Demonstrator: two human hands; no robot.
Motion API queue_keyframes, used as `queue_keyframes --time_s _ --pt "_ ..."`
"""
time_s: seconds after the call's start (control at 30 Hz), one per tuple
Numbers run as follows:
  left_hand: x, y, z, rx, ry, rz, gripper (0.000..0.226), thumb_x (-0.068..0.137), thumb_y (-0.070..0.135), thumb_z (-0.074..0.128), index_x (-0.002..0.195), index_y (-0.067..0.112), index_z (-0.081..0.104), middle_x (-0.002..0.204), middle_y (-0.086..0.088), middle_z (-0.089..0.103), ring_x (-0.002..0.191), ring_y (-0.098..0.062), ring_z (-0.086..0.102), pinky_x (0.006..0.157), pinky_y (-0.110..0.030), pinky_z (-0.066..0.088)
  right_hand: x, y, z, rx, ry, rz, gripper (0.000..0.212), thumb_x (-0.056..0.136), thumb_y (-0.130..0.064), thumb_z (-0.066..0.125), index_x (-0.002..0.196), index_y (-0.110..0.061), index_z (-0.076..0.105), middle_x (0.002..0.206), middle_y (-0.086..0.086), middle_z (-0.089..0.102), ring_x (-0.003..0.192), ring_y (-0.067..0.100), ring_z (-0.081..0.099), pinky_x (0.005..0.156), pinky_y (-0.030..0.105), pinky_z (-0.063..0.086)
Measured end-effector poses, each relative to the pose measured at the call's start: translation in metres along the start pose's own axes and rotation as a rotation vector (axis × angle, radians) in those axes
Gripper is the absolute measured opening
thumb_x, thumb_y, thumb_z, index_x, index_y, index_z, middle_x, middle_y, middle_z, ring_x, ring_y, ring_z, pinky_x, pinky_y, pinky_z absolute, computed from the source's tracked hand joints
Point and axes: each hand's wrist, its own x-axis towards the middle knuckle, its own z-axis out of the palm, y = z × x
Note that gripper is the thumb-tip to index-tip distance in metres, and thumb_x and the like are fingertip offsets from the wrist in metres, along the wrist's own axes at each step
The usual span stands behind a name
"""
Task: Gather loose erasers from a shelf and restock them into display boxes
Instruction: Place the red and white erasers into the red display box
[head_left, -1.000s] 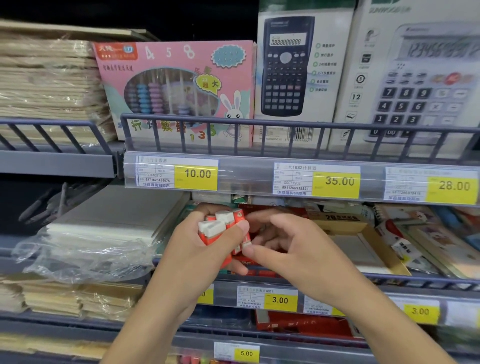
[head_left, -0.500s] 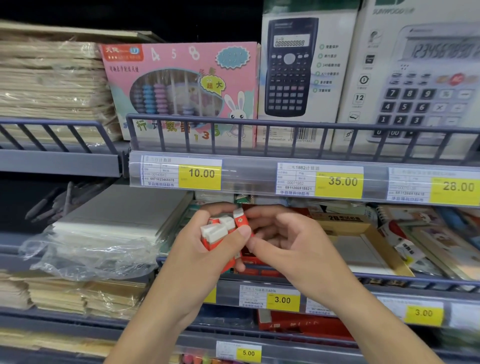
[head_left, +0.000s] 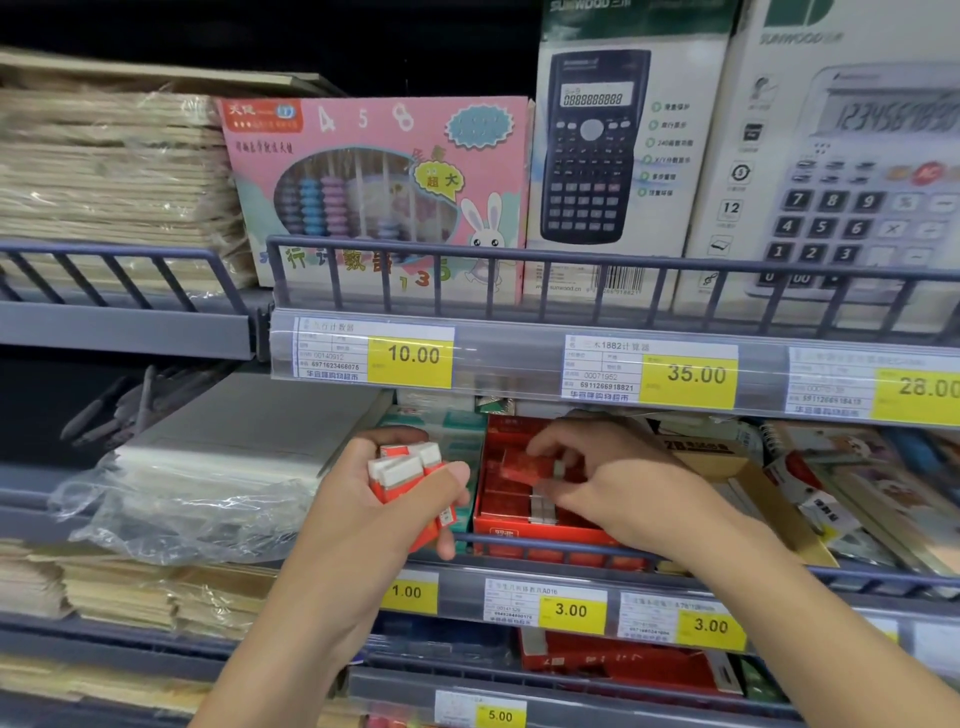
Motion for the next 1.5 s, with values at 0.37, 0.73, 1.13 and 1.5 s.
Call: queue_keyframes --time_s 0.37,0.73,1.13,1.5 --pt "0.001 -0.005 -0.007 0.1 -0.039 -0.001 0.024 0.075 0.036 0.091 0.086 0.031 0.07 0.074 0.0 0.07 0.054 -0.022 0.062 0.064 -0.022 0.057 0.027 0.0 0.012 -0.127 -0.109 -0.14 0.022 0.089 -0.023 0.073 0.11 -0.03 0.072 0.111 -0.01 0.057 0.104 0.009 0.05 0.09 0.022 0.04" --pt "0.003 -0.007 0.005 0.279 -0.053 0.092 0.039 0.059 0.048 0.093 0.086 0.035 0.069 0.079 -0.001 0.076 0.053 -0.019 0.067 0.058 -0.026 0.055 -0.008 -0.029 -0.007 0.622 -0.136 -0.17 0.026 0.082 -0.056 0.068 0.105 -0.043 0.07 0.09 -0.018 0.074 0.074 0.0 0.067 0.069 0.015 0.051" --pt "-0.004 -0.004 0.003 0.142 -0.058 0.049 0.043 0.063 0.048 0.092 0.096 0.032 0.07 0.099 0.0 0.079 0.056 -0.024 0.068 0.063 -0.026 0.059 -0.01 -0.016 0.004 1.162 -0.064 -0.047 0.033 0.087 -0.027 0.072 0.116 -0.012 0.069 0.113 0.013 0.073 0.097 0.039 0.071 0.094 0.052 0.055" --pt "0.003 -0.005 0.004 0.007 -0.011 -0.042 0.049 0.054 0.042 0.101 0.092 0.035 0.072 0.071 0.002 0.064 0.051 -0.017 0.045 0.041 -0.024 0.039 -0.014 0.011 -0.017 0.519 -0.002 0.123 0.017 0.091 -0.056 0.063 0.09 -0.042 0.072 0.085 -0.016 0.074 0.07 0.001 0.067 0.072 0.014 0.049"
